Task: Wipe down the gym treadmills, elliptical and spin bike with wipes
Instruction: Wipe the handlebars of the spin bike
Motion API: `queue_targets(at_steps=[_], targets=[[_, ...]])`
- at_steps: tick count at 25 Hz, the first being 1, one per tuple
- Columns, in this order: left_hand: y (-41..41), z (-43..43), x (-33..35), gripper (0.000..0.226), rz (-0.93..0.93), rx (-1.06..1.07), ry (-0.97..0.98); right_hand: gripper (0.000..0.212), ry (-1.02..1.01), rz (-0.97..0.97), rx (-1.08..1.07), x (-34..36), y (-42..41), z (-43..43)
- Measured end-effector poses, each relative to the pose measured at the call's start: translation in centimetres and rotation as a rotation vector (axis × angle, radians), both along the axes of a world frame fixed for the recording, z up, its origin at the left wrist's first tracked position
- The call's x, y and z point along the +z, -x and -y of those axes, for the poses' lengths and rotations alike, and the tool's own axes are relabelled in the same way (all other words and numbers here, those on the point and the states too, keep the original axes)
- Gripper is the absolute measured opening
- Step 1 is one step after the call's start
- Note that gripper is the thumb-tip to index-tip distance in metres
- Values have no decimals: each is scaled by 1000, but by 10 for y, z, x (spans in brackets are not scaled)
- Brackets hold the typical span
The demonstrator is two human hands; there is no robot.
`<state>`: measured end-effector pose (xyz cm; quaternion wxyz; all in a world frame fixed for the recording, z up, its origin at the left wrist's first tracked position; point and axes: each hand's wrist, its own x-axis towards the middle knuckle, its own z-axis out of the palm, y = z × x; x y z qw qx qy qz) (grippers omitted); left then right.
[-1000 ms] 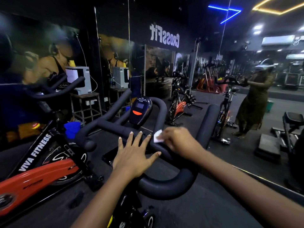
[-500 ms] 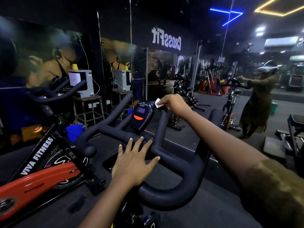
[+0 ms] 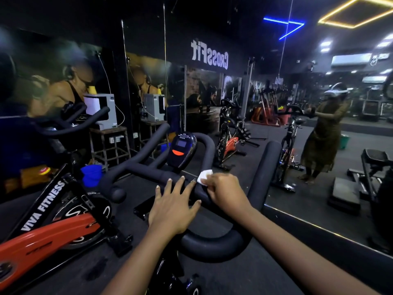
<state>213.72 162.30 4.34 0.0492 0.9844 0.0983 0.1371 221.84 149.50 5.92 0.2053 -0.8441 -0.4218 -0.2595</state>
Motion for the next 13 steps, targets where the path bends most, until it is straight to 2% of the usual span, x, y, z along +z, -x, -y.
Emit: queue_targets(at_steps=[2,4,6,8,9,11,13], targets=[[0,-1,1,62,3,-10,10,24,-11,25,48,1,0,5],[2,-1,1,62,50,-52,61,24,-74,-59,21,11,-3,9],[4,-8,1,63,177,-122,232,26,-197,-112,-13,27,-7,7],[3,-30,4,65,319,-166,387,30,-297,-33,3,51,-11,-4],[0,-47,6,68,370,-162,390,30,-314,28,38,64,-15,-14],[-13,-85,8,71,367,-112,331,33,-244,136,70,88,-29,-40],[-29,-117,8,70,230,-72,259,34,-34,170,10,106,-46,-66]])
